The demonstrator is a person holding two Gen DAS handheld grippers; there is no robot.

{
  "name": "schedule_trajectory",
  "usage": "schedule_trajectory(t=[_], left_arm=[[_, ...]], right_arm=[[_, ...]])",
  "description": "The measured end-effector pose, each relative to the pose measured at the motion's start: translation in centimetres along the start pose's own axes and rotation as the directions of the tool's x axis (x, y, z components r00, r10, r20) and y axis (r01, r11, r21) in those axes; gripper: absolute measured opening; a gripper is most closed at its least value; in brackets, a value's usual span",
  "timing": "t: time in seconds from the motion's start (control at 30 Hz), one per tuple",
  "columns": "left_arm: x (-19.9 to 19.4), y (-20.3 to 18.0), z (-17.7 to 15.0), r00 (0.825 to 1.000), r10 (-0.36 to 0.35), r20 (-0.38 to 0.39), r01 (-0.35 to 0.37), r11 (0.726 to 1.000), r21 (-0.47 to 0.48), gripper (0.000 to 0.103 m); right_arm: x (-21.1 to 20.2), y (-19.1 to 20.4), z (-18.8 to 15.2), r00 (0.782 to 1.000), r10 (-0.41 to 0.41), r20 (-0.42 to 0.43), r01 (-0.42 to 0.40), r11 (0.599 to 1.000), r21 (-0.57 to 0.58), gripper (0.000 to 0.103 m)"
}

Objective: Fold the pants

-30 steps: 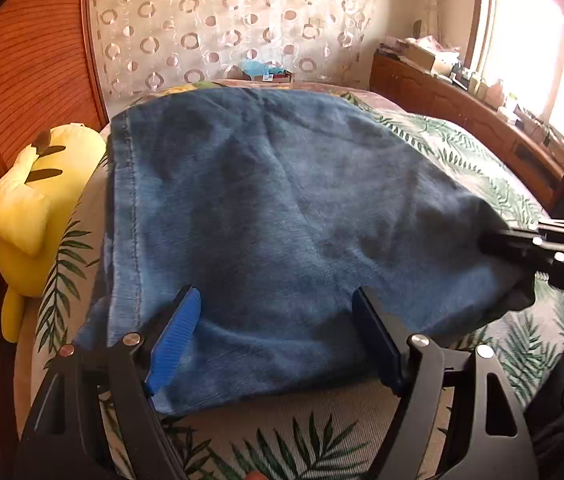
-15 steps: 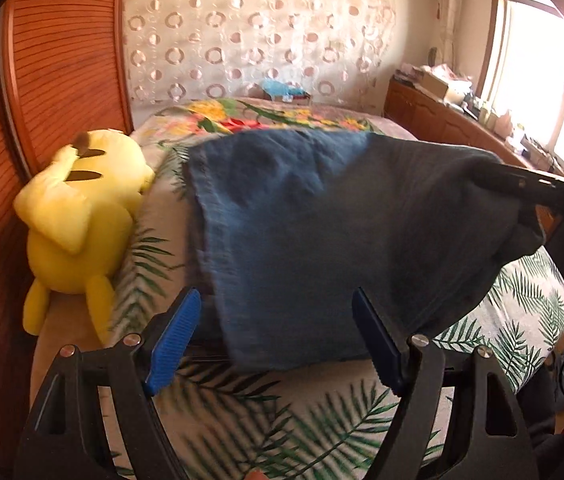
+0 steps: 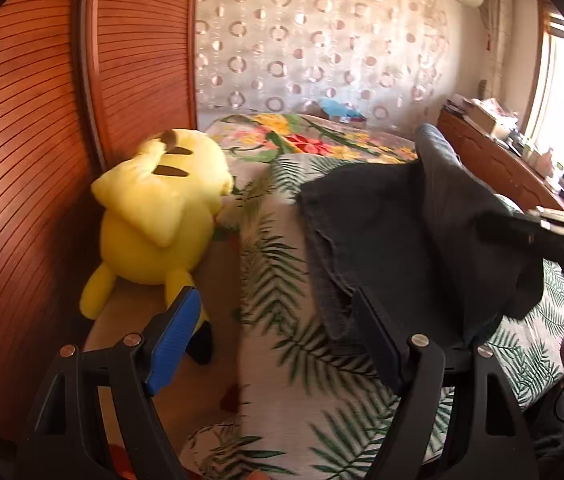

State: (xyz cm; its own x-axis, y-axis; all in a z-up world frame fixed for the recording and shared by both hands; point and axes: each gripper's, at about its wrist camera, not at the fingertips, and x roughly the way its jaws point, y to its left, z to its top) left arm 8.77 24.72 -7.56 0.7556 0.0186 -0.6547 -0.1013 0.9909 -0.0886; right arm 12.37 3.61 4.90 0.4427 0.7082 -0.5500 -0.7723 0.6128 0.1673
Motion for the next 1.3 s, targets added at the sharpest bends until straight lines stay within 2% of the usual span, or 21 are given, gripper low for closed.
schedule_trajectory(t=[0.17,0.27,0.5,0.7,0.8,0.93,1.0,1.13,1.3], left_arm=[[-0.3,2.1,-0.1,1.000,0.029,0.004,-0.029,0.999,-0.036,0.079],[-0.4,2.7,-0.1,0.999,0.044,0.004,-0.043,0.998,-0.048,0.079],[0.0,3.4,-0.1,0.998,0.056,-0.002,-0.056,0.997,-0.058,0.079],[0.0,2.9,0.0,0.998,0.056,-0.003,-0.056,0.997,-0.047,0.079],[0.1,2.7,0.2,0.999,0.054,-0.001,-0.054,0.998,-0.041,0.079],[0.3,2.2,0.5,0.999,0.049,0.001,-0.049,0.998,-0.029,0.079],[0.4,1.8,0.7,0.999,0.044,0.002,-0.044,0.999,-0.025,0.079],[0.8,0.4,1.1,1.000,0.024,0.000,-0.024,1.000,-0.002,0.079],[1.7,-1.7,1.7,1.000,-0.006,-0.011,0.007,0.999,0.040,0.079]], right_arm=[[3.0,0.8,0.1,0.996,0.071,-0.056,-0.072,0.997,-0.016,0.008],[5.0,1.2,-0.8,0.991,0.086,-0.107,-0.090,0.995,-0.038,0.008],[9.5,0.2,-4.1,0.964,0.120,-0.239,-0.128,0.992,-0.016,0.008],[8.1,0.2,-3.9,0.973,0.088,-0.214,-0.098,0.995,-0.036,0.010],[7.1,0.7,-3.3,0.977,0.066,-0.201,-0.080,0.995,-0.061,0.018],[3.8,1.2,-2.8,0.985,0.084,-0.147,-0.096,0.993,-0.072,0.034],[2.2,0.9,-3.0,0.990,0.082,-0.118,-0.091,0.993,-0.075,0.037],[-0.3,-0.8,-3.0,0.998,0.008,-0.061,-0.013,0.997,-0.082,0.039],[0.1,-3.3,-2.3,0.996,-0.082,-0.045,0.079,0.995,-0.064,0.039]])
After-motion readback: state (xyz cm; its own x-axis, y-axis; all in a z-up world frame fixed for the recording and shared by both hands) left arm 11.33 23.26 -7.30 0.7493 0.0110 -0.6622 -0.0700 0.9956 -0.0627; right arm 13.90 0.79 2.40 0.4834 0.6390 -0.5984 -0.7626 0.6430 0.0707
